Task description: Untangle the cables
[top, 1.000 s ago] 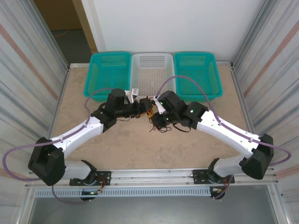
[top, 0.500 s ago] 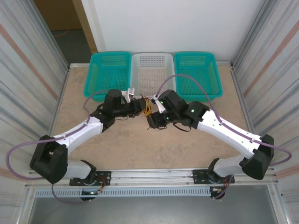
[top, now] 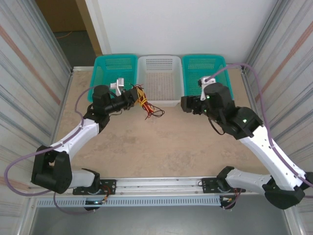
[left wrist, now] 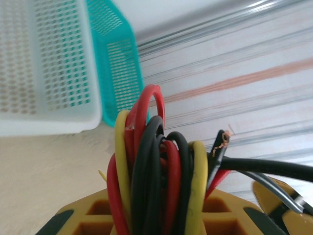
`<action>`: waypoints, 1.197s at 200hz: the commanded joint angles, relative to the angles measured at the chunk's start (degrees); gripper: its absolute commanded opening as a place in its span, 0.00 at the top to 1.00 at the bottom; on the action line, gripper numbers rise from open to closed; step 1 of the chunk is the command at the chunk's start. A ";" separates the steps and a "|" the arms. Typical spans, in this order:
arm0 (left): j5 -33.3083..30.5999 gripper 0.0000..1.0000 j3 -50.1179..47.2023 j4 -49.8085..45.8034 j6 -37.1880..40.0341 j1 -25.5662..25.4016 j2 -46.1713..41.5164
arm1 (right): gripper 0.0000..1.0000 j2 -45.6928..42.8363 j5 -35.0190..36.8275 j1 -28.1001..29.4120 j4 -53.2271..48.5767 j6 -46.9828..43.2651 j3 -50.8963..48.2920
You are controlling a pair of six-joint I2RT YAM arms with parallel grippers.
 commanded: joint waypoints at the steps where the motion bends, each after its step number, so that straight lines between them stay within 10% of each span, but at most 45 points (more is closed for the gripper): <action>1: 7.25 1.00 1.95 13.14 -0.24 0.37 -2.81 | 0.20 2.03 -22.12 -7.90 4.33 7.15 -0.69; 52: 13.51 1.00 2.45 27.48 -3.47 -0.53 -3.09 | 0.19 7.89 -49.83 -11.70 24.19 20.24 -5.32; 239: 13.01 1.00 4.17 37.21 -5.70 -3.43 -2.47 | 0.72 6.49 -52.87 -9.97 46.43 35.77 -17.21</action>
